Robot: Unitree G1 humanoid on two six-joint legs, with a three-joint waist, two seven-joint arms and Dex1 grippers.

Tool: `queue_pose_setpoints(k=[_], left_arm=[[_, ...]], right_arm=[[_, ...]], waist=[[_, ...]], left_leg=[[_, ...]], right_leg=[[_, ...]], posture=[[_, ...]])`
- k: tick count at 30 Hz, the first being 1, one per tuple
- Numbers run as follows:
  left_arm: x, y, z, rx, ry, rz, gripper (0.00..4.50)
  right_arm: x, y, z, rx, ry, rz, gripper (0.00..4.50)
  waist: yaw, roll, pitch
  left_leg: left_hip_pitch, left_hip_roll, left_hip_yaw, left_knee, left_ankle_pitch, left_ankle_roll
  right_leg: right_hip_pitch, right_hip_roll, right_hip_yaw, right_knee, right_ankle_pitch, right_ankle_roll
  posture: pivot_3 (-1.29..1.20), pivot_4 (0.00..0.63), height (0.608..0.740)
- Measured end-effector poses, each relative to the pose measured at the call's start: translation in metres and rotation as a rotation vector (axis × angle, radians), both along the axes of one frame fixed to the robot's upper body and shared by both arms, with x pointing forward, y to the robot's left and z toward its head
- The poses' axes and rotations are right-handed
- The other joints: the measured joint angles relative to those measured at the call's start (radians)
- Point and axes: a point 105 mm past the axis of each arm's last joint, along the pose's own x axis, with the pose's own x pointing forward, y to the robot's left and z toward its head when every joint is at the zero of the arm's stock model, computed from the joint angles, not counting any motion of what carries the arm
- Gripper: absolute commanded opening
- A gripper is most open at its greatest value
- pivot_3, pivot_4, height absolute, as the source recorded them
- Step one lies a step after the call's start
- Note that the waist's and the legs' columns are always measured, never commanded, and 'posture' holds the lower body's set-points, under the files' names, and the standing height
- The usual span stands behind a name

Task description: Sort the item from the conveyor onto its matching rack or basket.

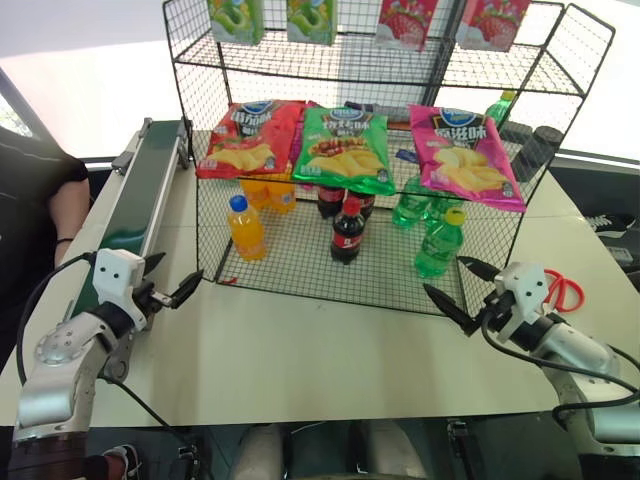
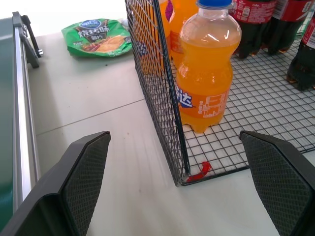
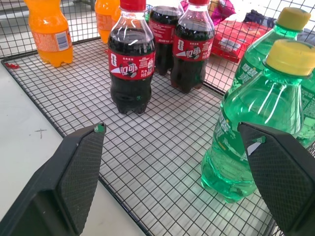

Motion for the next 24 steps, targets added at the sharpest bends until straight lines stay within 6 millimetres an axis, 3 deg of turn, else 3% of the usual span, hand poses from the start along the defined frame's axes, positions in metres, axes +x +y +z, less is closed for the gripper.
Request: queue_pose_setpoints(k=[24], left_arm=[[0.0044,0.0014,0.0006,0.008,-0.004,0.009,4.50]], right_arm=[[0.0060,0.0048,0.0066,0.003,-0.013,0.001,4.46]], waist=[[0.000,0.000,0.000]], left_leg=[[-0.001,0.000,0.000,0.000,0.000,0.000]], right_leg=[[-0.001,-0.001,0.000,0.000,0.000,0.000]], posture=[[0.00,0.150,0.740]])
